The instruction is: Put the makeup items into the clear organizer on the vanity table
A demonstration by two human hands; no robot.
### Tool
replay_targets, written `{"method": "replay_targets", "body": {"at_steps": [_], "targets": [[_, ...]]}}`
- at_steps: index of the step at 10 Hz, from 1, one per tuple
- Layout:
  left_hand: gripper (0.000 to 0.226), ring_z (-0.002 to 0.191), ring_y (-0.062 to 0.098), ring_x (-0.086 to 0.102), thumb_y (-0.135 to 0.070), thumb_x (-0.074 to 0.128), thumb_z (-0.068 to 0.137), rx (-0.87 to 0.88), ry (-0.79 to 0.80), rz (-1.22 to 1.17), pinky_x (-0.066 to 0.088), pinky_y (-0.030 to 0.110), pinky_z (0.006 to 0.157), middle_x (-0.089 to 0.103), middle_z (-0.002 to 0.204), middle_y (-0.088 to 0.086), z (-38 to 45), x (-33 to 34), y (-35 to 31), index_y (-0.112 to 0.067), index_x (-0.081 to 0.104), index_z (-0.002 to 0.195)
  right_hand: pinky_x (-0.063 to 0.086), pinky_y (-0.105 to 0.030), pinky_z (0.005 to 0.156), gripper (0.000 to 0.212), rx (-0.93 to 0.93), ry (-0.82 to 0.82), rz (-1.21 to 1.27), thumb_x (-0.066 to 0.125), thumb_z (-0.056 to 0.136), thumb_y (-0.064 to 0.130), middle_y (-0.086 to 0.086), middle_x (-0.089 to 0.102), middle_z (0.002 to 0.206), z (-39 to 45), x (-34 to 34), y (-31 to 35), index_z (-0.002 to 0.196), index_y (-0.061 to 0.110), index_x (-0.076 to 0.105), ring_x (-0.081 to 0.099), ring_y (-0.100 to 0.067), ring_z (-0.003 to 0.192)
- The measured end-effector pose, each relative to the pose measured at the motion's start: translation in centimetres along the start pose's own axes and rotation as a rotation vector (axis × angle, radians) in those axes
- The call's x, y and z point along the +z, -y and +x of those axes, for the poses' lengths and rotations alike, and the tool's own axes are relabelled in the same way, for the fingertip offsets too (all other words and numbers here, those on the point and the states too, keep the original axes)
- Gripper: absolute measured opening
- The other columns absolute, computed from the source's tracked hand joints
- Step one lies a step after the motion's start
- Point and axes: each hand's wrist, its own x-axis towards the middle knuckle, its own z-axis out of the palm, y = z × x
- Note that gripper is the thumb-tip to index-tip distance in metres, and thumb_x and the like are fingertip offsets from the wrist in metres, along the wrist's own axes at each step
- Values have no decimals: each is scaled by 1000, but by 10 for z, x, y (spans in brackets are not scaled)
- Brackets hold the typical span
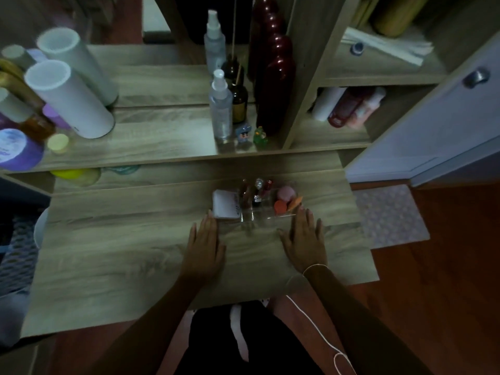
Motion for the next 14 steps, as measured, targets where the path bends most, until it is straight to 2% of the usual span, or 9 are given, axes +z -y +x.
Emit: {"method": "replay_targets", "body": {"at_steps": [2, 4, 8, 10, 11, 12, 14], "targets": [[62, 142, 32, 27, -35, 25, 93, 4, -44, 8, 14, 51, 119, 31, 150, 24, 19, 14, -35, 3, 28, 142, 13, -57, 117, 76, -31, -3, 13, 35, 93, 55, -17, 24, 155, 15, -9, -40, 147, 7, 11, 18, -31, 144], [55, 145, 26, 20, -29, 36, 99, -36, -79, -17, 10, 48, 120, 25, 155, 17, 35, 22, -60, -4, 22, 146, 10, -56, 118, 74, -57, 13, 11, 36, 96, 50, -16, 19, 157, 28, -19, -64, 148, 6, 9, 14, -30, 146], [56, 145, 22, 19, -27, 36, 99, -27, -141, -33, 13, 47, 120, 24, 156, 14, 56, 19, -73, -10, 16, 148, 2, -55, 119, 73, -70, 56, 40, 42, 95, 38, -18, 11, 158, 42, -25, -75, 148, 4, 4, 6, -31, 147], [57, 145, 25, 17, -29, 33, 99, -48, -148, -31, 10, 48, 120, 22, 156, 18, 55, 23, -74, -6, 15, 148, -1, -52, 119, 77, -78, 51, 76, 42, 95, 41, -15, 8, 159, 43, -21, -76, 149, 6, -1, 2, -29, 147], [61, 146, 23, 14, -32, 33, 99, -147, -217, -146, 9, 46, 120, 18, 157, 15, 47, 30, -83, -8, 7, 149, 1, -54, 119, 77, -68, 1, 136, 47, 94, 38, -14, 10, 159, 40, -18, -80, 149, 7, 5, 4, -29, 147], [67, 146, 24, 14, -40, 36, 97, -191, -222, -162, 8, 45, 120, 19, 157, 17, 34, 43, -94, -7, 7, 148, 7, -54, 119, 77, -4, -33, 187, 51, 93, 37, -17, 14, 158, 25, -12, -83, 148, 3, 10, 9, -30, 146], [65, 145, 22, 16, -43, 31, 96, -101, -206, -55, 12, 43, 119, 27, 154, 18, 28, 62, -91, -4, 17, 147, 10, -51, 119, 66, 6, -129, 131, 42, 97, 42, -16, 22, 156, 8, 7, -83, 147, 4, 21, 15, -29, 146]]}}
